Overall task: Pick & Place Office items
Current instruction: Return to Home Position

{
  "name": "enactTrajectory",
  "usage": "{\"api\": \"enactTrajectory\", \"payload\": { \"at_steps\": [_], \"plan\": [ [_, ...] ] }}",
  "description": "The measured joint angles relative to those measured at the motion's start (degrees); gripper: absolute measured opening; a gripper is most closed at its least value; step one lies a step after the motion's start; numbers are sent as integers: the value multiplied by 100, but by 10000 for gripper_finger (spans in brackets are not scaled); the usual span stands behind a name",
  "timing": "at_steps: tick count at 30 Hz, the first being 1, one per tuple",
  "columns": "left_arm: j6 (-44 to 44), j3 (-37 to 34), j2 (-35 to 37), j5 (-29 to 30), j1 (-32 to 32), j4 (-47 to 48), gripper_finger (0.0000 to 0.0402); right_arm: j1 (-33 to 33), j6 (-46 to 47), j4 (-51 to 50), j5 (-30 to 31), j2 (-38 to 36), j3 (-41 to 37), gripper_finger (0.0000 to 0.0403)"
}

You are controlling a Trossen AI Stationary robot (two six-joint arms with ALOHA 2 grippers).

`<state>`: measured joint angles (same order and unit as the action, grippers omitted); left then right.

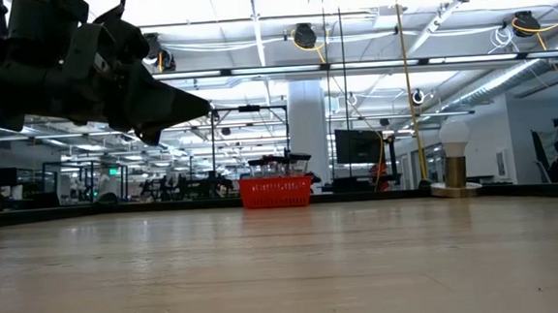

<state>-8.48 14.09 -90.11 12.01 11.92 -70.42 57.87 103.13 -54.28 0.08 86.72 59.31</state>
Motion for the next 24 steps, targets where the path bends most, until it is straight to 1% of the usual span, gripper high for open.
{"api": "enactTrajectory", "payload": {
  "at_steps": [2,5,7,9,11,12,13,14,15,17,18,20,22,24],
  "plan": [
    [98,2,0,-7,-43,-36,37,-4,-160,-128,292,-272,4,205],
    [137,2,0,-13,-236,-49,37,-63,-916,-331,1193,-709,11,180],
    [238,2,0,-157,-441,-50,37,-236,-1910,-370,1943,-951,-22,157],
    [303,2,0,-493,-731,-49,37,-539,-3134,-157,2861,-1146,-207,129],
    [364,2,0,-857,-1035,-51,37,-1041,-4473,497,3486,-1367,-649,96],
    [419,2,0,-1042,-1185,-53,36,-1389,-5274,1048,3626,-1484,-963,78],
    [483,2,1,-1214,-1349,-53,34,-1783,-6105,1771,3620,-1618,-1339,59],
    [563,2,23,-1378,-1517,-49,29,-2219,-6971,2592,3450,-1744,-1733,40],
    [654,2,82,-1508,-1687,-31,22,-2698,-7814,3488,3115,-1864,-2119,22],
    [832,2,253,-1859,-2054,-43,7,-3681,-9189,5355,2222,-2064,-2832,7],
    [901,2,356,-2074,-2230,-39,5,-4170,-9637,6210,1758,-2127,-3129,8],
    [921,2,604,-2455,-2529,28,5,-5013,-10214,7492,903,-2225,-3592,8],
    [926,2,950,-2804,-2818,210,4,-5629,-10547,8193,354,-2326,-3903,3],
    [924,2,1397,-3038,-3071,672,3,-5998,-10759,8393,34,-2512,-4101,2]
  ]
}}
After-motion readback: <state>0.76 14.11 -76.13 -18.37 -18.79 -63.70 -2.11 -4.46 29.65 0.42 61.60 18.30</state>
